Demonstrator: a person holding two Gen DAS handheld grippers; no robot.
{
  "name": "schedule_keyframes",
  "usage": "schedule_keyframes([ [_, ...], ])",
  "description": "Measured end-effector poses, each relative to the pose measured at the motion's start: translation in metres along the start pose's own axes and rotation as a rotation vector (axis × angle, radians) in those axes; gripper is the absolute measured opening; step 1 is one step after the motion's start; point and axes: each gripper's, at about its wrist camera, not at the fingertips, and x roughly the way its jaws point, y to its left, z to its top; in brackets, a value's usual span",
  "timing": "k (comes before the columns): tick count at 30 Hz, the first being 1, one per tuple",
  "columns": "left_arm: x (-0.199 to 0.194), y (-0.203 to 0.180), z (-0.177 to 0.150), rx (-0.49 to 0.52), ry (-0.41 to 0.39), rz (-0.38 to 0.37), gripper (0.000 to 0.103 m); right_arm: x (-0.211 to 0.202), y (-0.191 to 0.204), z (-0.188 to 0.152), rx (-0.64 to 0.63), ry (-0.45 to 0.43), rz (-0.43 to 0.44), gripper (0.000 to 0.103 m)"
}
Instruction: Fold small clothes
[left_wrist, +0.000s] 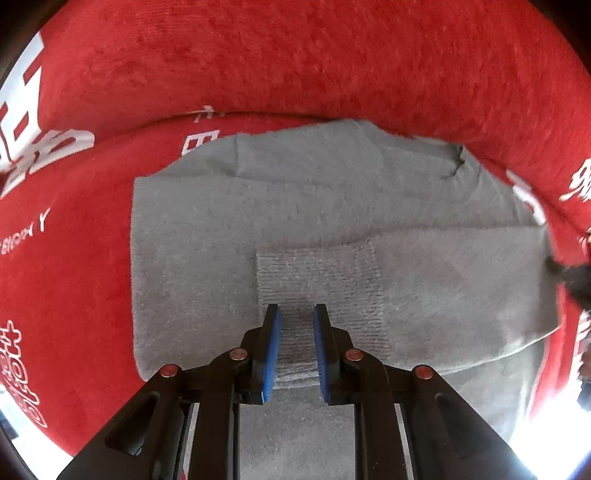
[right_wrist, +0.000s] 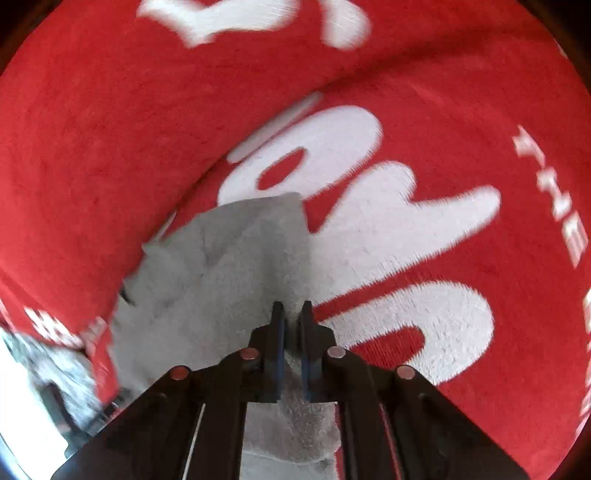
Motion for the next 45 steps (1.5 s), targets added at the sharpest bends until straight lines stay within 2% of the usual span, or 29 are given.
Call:
schedule_keyframes([
  [1,0.003,-0.002,-0.001,0.010,-0.002,0.012,0.020,-0.001,0.001,0.000,-0.030,-0.007,-0.037,0.008],
  [3,0.004,-0.006,-0.003,0.033,-0.019,0.026,0.020,0.009,-0.011,-0.002,-0.033,0.037,-0.089,0.008],
  [5,0.003,-0.010,-0.002,0.054,-0.014,0.047,0.020,0.007,-0.017,-0.002,0.004,0.030,-0.059,0.009],
  [9,-0.003,-0.011,-0.001,0.041,0.005,0.056,0.020,-0.013,-0.014,-0.015,0.069,0.013,-0.078,0.011],
  [12,-0.010,-0.009,-0.002,0.042,0.004,0.064,0.020,-0.035,0.000,-0.031,0.040,-0.018,-0.068,0.011],
  [15,-0.010,-0.011,-0.005,0.052,0.014,0.069,0.020,-0.043,0.018,-0.047,-0.020,-0.010,-0.038,0.011],
  [17,-0.006,-0.016,-0.005,0.058,0.022,0.072,0.020,-0.040,0.024,-0.053,-0.047,0.015,-0.027,0.011],
  [19,0.001,-0.020,-0.006,0.063,0.031,0.087,0.020,-0.022,0.031,-0.060,-0.063,0.044,-0.052,0.011],
  [22,0.003,-0.019,-0.006,0.069,0.013,0.102,0.020,-0.002,0.020,-0.068,-0.036,0.099,-0.085,0.007],
  [24,0.000,-0.018,-0.007,0.067,0.022,0.096,0.020,-0.009,0.011,-0.071,-0.001,0.079,-0.047,0.007],
  [26,-0.002,-0.015,-0.008,0.061,0.035,0.092,0.020,-0.019,0.006,-0.073,0.012,0.079,-0.047,0.007],
  [37,-0.033,-0.026,-0.026,0.082,0.056,0.091,0.020,-0.057,0.011,-0.100,0.038,0.082,-0.016,0.023],
  [38,-0.034,-0.029,-0.029,0.088,0.068,0.085,0.025,-0.058,0.012,-0.102,0.038,0.086,-0.014,0.026],
  [39,-0.036,-0.030,-0.031,0.087,0.073,0.083,0.059,-0.059,0.014,-0.106,0.039,0.095,-0.012,0.031],
  [41,-0.043,-0.033,-0.036,0.079,0.045,0.092,0.103,-0.061,0.015,-0.111,0.041,0.103,-0.003,0.034],
  [43,-0.052,-0.039,-0.041,0.096,-0.002,0.110,0.102,-0.061,0.016,-0.115,0.036,0.114,0.008,0.039],
  [45,-0.052,-0.043,-0.045,0.104,0.016,0.111,0.102,-0.062,0.018,-0.119,0.029,0.125,0.022,0.045],
])
